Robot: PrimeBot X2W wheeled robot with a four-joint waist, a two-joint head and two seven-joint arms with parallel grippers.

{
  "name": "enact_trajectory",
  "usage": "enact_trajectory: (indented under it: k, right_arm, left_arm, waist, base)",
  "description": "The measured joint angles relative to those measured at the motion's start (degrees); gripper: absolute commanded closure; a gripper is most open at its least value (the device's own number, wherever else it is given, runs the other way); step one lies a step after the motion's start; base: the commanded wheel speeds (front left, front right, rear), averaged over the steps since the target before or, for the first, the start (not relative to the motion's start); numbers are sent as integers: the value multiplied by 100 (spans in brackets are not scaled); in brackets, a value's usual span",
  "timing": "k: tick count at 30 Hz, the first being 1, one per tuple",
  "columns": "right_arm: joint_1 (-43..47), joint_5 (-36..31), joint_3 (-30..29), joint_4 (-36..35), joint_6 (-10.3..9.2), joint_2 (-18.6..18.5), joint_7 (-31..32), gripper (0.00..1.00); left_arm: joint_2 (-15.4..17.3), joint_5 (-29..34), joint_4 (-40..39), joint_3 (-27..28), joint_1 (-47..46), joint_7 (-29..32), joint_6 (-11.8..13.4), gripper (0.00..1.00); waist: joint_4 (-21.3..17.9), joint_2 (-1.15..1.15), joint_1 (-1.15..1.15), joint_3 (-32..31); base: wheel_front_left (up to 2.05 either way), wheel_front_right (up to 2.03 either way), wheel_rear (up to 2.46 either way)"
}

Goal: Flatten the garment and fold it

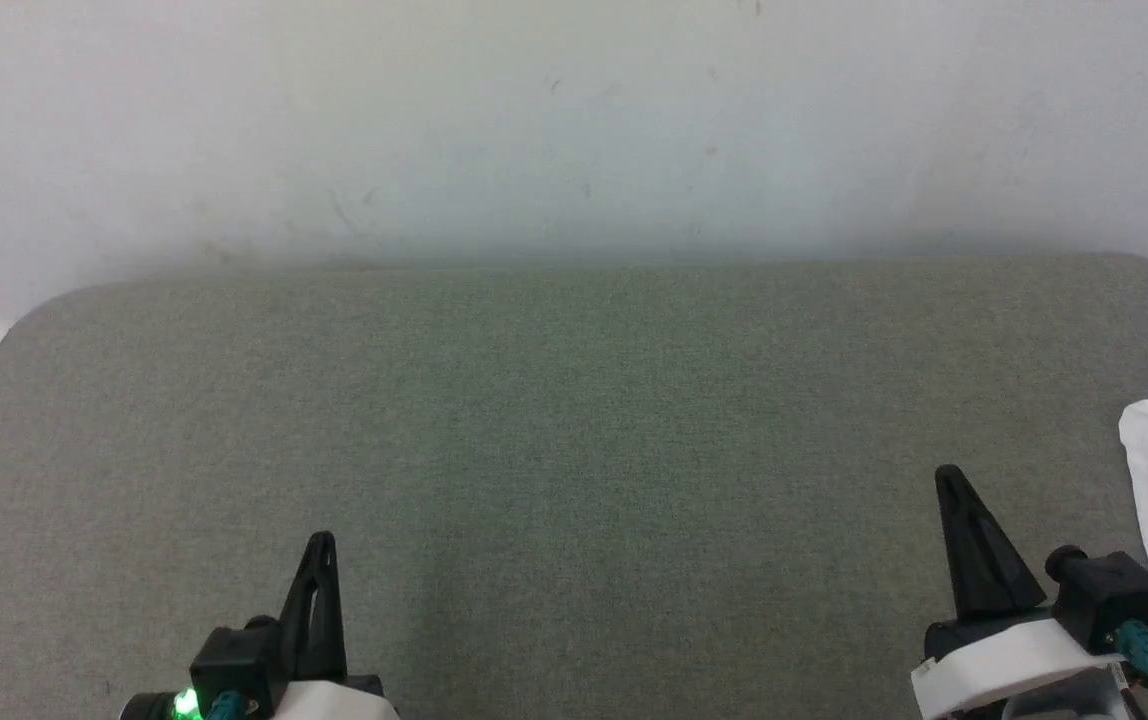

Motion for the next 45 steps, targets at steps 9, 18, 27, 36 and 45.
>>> enact_trajectory:
  k: [9,18,27,36,45]
  right_arm:
    - [-13,-53,1,-20,0,0,100,100]
    - [-25,-97,1,-68,0,0,203,100]
    - [-47,-126,4,-101,0,1,303,100]
    - [-71,-179,8,-138,0,1,404,100]
    - [-86,-254,9,-172,0,1,504,100]
  left_arm:
    - [-1,11,-20,18,-29,96,-43,100]
    - [0,69,-48,33,-64,197,-51,100]
    - [-1,113,-79,49,-115,308,-94,100]
    - [-1,149,-107,66,-170,404,-103,100]
    - [-1,188,-131,85,-191,514,-144,100]
  waist:
    - [-5,0,0,16]
    - [-11,0,0,32]
    - [-16,0,0,48]
    - [-21,0,0,63]
    - [-27,0,0,79]
  base:
    - [0,0,0]
    - [0,0,0]
    - [0,0,0]
    - [0,0,0]
    - [0,0,0]
